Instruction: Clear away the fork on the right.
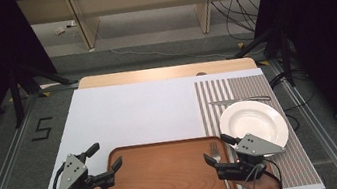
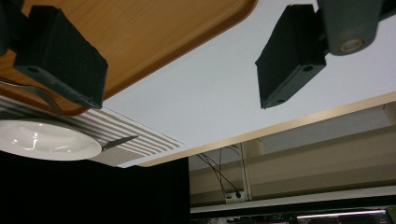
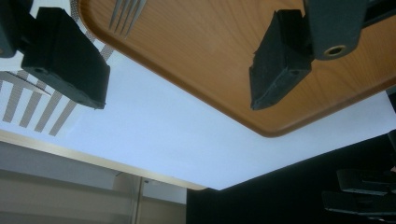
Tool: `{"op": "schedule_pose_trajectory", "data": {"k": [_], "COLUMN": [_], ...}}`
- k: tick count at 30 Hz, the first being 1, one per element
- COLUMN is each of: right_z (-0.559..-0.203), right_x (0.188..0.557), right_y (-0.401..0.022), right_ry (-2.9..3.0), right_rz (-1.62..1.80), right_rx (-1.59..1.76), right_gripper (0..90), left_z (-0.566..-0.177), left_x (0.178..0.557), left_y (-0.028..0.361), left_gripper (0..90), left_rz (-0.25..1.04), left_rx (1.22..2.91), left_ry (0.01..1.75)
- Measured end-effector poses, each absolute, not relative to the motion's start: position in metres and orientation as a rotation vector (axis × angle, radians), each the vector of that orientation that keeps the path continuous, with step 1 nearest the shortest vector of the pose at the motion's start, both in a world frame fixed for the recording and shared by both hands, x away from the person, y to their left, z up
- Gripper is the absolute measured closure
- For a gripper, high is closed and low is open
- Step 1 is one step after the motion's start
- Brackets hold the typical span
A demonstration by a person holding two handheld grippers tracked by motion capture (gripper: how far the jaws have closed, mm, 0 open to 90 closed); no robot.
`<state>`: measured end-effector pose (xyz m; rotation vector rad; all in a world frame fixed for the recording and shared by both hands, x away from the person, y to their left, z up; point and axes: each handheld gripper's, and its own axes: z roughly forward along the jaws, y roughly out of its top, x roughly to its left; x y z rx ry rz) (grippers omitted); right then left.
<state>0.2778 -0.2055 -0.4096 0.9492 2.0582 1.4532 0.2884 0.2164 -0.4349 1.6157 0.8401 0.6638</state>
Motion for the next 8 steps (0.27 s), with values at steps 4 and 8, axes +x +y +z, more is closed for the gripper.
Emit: {"op": "schedule_pose_trajectory", "data": {"k": [4,8], "right_z": [-0.4099,-0.4089], "right_x": [0.2773,0.2771], "right_y": [-0.2048,-0.2050], "right_ry": [2.076,2.068], "right_rz": [1.458,1.444], "right_rx": [0.969,0.950], "right_gripper": [20.1,20.0], "left_z": [-0.4350,-0.4352], "left_x": [0.2886,0.2887], "left_y": [0.2164,0.2163], "left_gripper": [16.0,16.0], "left_rz": [0.664,0.664], "left_rx": [1.615,1.618], "left_ry": [0.842,0.843]}}
